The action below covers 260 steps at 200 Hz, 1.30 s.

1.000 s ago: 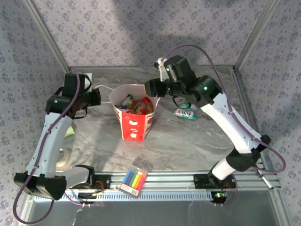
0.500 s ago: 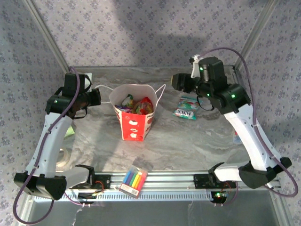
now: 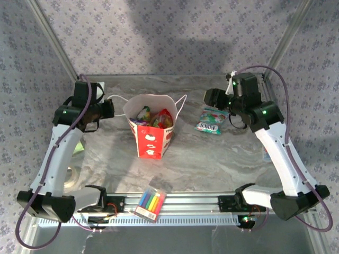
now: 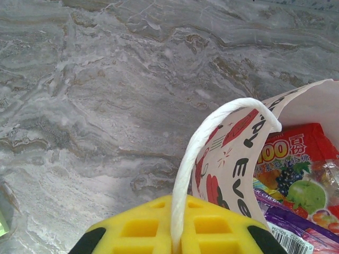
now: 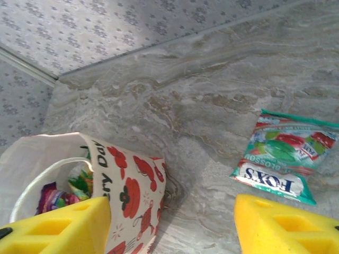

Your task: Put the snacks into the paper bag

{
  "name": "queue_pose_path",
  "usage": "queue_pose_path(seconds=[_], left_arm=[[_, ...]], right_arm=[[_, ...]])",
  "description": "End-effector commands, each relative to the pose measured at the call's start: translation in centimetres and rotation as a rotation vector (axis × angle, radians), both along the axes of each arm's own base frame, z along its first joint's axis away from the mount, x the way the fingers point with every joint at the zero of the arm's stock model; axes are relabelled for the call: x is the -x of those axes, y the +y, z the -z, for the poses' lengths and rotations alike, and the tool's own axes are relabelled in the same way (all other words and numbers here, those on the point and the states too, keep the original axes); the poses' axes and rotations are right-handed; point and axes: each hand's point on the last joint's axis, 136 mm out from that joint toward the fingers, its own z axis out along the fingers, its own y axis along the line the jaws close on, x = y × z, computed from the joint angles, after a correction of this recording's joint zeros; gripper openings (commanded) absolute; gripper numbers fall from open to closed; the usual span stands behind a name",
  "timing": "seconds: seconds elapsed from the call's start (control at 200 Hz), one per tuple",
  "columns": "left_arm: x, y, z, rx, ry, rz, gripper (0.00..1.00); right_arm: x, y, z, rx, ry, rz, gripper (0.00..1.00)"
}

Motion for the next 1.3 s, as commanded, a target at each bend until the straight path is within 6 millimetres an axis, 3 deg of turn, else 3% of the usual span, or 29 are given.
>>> queue_pose_path(seconds=[0.0, 0.535, 1.294], left_arm=[[-0.4, 0.0, -1.4, 0.025, -0.033, -0.01, 0.09], [-1.5, -0.1, -0.4, 0.016, 0.003, -0.025, 0.09], [-2.7, -0.2, 0.7, 0.009, 0.032, -0.042, 0.09]], right_arm=[[0.1, -1.0, 1.0, 0.001, 0.031, 0.041, 0.66], [-1.5, -4.6, 7.7, 0.058, 0.188, 0.159, 0.7], [-3.0, -5.3, 16.5, 0.103, 0.401, 0.161, 0.74]])
